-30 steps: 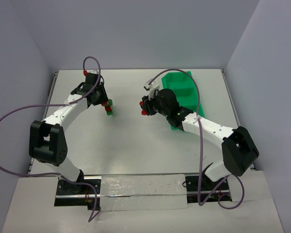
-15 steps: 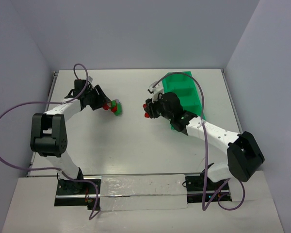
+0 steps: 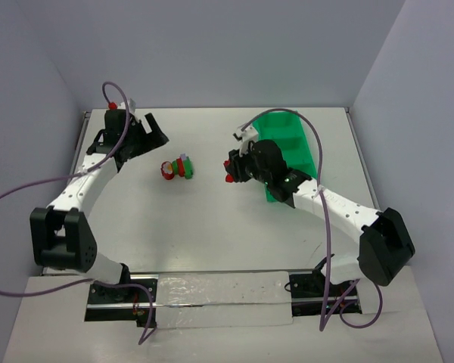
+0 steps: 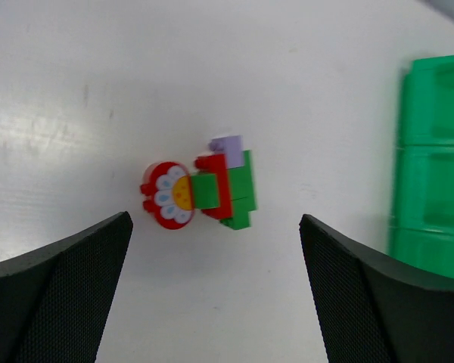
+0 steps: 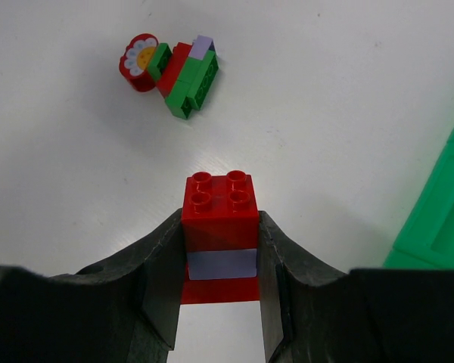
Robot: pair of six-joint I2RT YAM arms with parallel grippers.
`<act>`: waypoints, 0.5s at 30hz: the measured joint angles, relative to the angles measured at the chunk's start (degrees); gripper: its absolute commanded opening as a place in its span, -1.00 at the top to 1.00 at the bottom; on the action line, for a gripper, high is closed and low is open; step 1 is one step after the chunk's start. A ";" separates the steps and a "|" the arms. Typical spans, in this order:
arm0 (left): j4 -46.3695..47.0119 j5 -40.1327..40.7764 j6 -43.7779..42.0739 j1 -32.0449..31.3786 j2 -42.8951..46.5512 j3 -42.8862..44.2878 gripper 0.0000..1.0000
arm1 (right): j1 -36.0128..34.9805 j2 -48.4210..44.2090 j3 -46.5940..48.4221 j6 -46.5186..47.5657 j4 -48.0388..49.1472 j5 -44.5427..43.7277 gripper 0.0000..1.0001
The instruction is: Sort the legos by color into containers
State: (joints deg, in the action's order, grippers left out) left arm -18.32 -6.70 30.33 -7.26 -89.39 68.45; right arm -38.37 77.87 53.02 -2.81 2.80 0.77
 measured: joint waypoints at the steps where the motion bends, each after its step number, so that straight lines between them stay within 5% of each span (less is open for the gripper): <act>1: 0.04 -0.02 -0.78 -0.79 2.40 0.34 -0.99 | 0.00 0.37 1.59 -1.52 -1.75 -0.25 0.68; 8: 5.16 -6.92 -3.81 -7.41 13.34 -4.20 -0.90 | 0.00 9.71 20.39 -20.12 -13.09 -2.05 0.76; 15: 8.39 -19.51 -4.11 -8.74 17.87 -12.51 -0.91 | 0.41 14.04 23.47 -35.83 -20.44 0.92 0.76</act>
State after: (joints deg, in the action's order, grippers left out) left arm -9.93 -26.21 26.22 -16.00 -71.52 55.94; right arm -37.96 91.91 76.49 -38.64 -17.63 1.68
